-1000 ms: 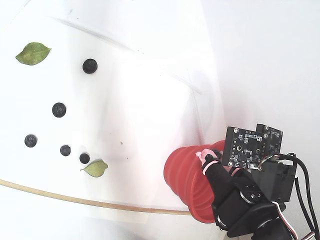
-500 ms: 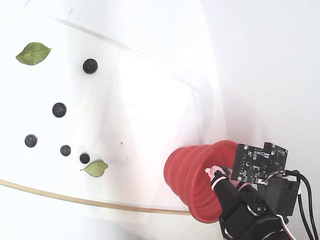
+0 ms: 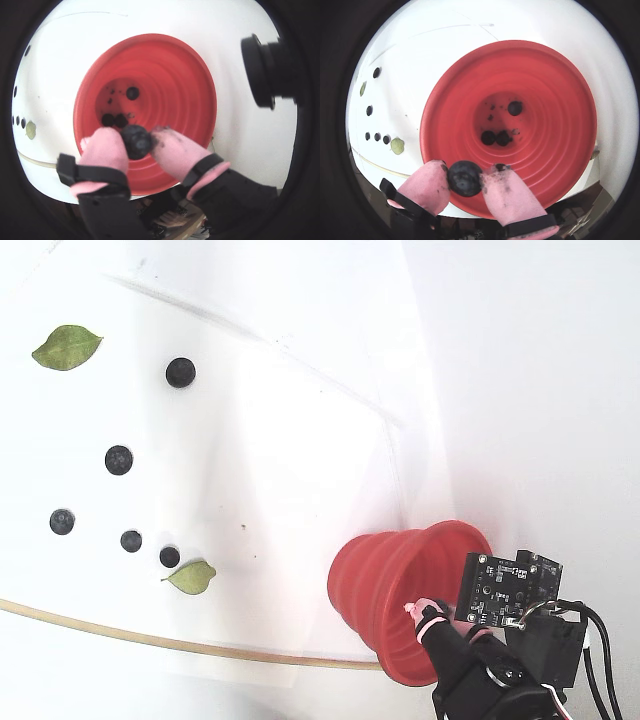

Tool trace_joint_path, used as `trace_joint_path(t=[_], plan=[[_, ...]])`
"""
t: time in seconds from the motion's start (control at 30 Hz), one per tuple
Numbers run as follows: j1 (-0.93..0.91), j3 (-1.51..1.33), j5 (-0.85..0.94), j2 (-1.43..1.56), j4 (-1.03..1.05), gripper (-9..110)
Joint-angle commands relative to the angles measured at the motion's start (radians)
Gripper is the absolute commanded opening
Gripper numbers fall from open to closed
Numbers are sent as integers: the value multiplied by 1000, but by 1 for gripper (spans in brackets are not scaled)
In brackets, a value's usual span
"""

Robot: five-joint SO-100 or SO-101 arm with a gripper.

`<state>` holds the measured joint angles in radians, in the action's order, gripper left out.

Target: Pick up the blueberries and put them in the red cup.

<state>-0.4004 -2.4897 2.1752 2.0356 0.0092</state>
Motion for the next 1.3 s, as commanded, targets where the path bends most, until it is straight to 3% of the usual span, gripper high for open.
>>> trace_joint_path(t=[0.0, 1.27], plan=[[-12, 15, 12, 84, 2, 15], [206, 74, -18, 71, 6, 14]])
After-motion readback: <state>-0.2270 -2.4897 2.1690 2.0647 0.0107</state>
